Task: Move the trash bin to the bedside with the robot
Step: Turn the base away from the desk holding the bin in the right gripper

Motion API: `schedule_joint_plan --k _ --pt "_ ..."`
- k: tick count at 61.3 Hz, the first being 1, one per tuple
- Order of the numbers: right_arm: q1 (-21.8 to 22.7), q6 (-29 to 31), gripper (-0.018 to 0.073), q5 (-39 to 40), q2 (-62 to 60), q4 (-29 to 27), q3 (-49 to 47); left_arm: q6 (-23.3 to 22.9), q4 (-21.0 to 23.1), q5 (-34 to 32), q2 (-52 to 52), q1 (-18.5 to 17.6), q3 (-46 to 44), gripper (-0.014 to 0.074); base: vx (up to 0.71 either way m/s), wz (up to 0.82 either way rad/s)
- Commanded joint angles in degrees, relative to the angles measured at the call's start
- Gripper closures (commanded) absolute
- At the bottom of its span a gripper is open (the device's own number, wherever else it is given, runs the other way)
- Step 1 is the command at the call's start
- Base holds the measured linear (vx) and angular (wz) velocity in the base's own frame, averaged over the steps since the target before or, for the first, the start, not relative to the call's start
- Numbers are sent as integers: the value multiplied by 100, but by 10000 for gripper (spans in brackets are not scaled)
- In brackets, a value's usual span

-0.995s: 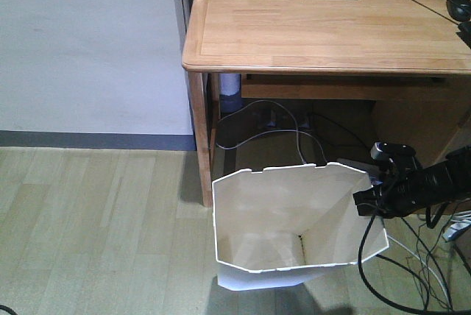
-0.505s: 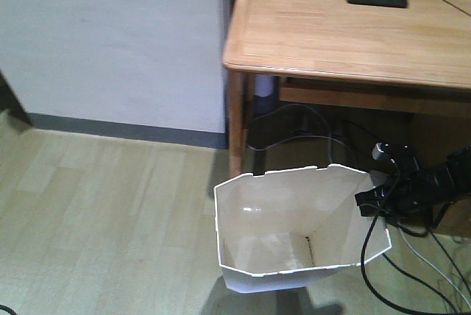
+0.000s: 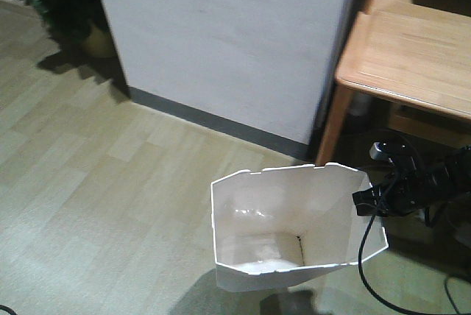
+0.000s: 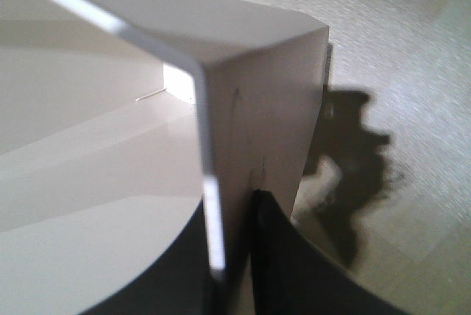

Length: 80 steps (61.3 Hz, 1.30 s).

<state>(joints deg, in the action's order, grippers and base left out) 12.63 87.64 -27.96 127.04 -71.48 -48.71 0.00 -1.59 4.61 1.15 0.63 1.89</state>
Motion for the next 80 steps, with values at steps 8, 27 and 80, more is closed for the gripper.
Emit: schedule_joint_plan --k 8,27,80 --pt "7 -39 564 -1041 -389 -329 -87 -79 54 -423 36 -40 67 603 8 52" --pt "7 -39 564 -1041 -389 -329 -87 -79 54 -423 36 -40 67 603 12 48" --pt "7 -39 564 -1041 -389 -329 -87 -79 54 -423 36 -40 67 603 12 48"
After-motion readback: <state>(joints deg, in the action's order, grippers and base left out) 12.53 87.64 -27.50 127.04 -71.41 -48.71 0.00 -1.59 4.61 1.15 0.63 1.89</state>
